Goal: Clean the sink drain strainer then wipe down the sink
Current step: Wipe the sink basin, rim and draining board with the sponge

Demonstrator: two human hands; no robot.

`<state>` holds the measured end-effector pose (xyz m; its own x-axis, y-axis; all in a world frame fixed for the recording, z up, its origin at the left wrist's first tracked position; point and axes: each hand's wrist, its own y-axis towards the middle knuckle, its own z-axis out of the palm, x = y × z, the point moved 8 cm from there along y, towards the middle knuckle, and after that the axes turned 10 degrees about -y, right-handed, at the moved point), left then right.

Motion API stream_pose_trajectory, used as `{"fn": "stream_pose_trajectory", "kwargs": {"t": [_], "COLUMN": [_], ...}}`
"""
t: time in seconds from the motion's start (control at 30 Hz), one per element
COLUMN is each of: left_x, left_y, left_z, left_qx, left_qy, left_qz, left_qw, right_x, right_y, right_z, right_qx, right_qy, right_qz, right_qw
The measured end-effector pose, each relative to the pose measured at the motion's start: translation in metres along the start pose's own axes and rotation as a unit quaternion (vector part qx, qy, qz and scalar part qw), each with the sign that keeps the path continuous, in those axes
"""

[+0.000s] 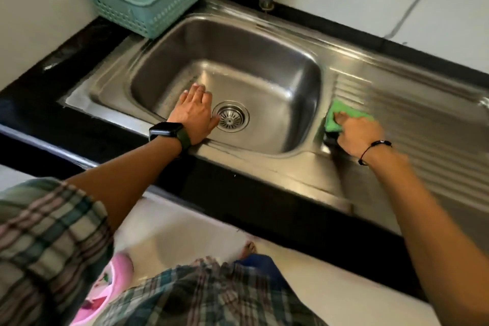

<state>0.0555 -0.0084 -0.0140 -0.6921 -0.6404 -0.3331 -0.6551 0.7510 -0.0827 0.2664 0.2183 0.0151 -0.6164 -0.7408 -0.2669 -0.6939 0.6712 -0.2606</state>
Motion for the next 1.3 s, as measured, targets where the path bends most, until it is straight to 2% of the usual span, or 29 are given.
{"fn": "stream_pose_trajectory", "kwargs": {"t": [0.2, 0.33, 0.43, 0.53, 0.63, 0.73, 0.83, 0.97, 1.13, 1.23, 1.3], "left_x": [-0.004, -0.007, -0.007, -0.009, -0.010, -0.010, -0.011, -0.011, -0.009, -0.006, -0.002], "left_y": [-0.002, -0.002, -0.003, -0.005, -0.007, -0.010, -0.008, -0.003, -0.001, 0.000, 0.000], "left_z": [0.000, -0.004, -0.008, -0.011, -0.014, -0.013, -0.011, -0.011, -0.008, -0.008, -0.012], "left_qx": [0.007, -0.011, -0.025, -0.039, -0.046, -0.045, -0.041, -0.040, -0.041, -0.043, -0.048], "left_qy": [-0.024, -0.046, -0.050, -0.064, -0.075, -0.090, -0.095, -0.092, -0.087, -0.097, -0.143], "left_qz": [0.028, 0.047, 0.059, 0.074, 0.085, 0.088, 0.088, 0.076, 0.063, 0.056, 0.037], "left_qw": [0.999, 0.998, 0.997, 0.994, 0.993, 0.991, 0.991, 0.992, 0.993, 0.993, 0.988], "right_x": [0.097, 0.182, 0.215, 0.209, 0.173, 0.122, 0.097, 0.120, 0.168, 0.187, 0.188], "right_y": [-0.081, -0.092, -0.092, -0.095, -0.101, -0.110, -0.120, -0.121, -0.107, -0.084, -0.058], "right_z": [0.000, -0.028, -0.039, -0.032, -0.019, -0.004, 0.004, -0.005, -0.032, -0.050, -0.060], "right_qx": [0.000, -0.030, -0.041, -0.036, -0.006, 0.042, 0.054, 0.040, 0.051, 0.068, 0.096], "right_qy": [0.050, 0.123, 0.146, 0.151, 0.136, 0.103, 0.106, 0.072, 0.047, 0.112, 0.230], "right_qz": [-0.043, -0.090, -0.108, -0.146, -0.159, -0.113, -0.054, -0.013, -0.083, -0.127, -0.126], "right_qw": [0.998, 0.988, 0.983, 0.977, 0.978, 0.987, 0.991, 0.997, 0.994, 0.983, 0.960]}}
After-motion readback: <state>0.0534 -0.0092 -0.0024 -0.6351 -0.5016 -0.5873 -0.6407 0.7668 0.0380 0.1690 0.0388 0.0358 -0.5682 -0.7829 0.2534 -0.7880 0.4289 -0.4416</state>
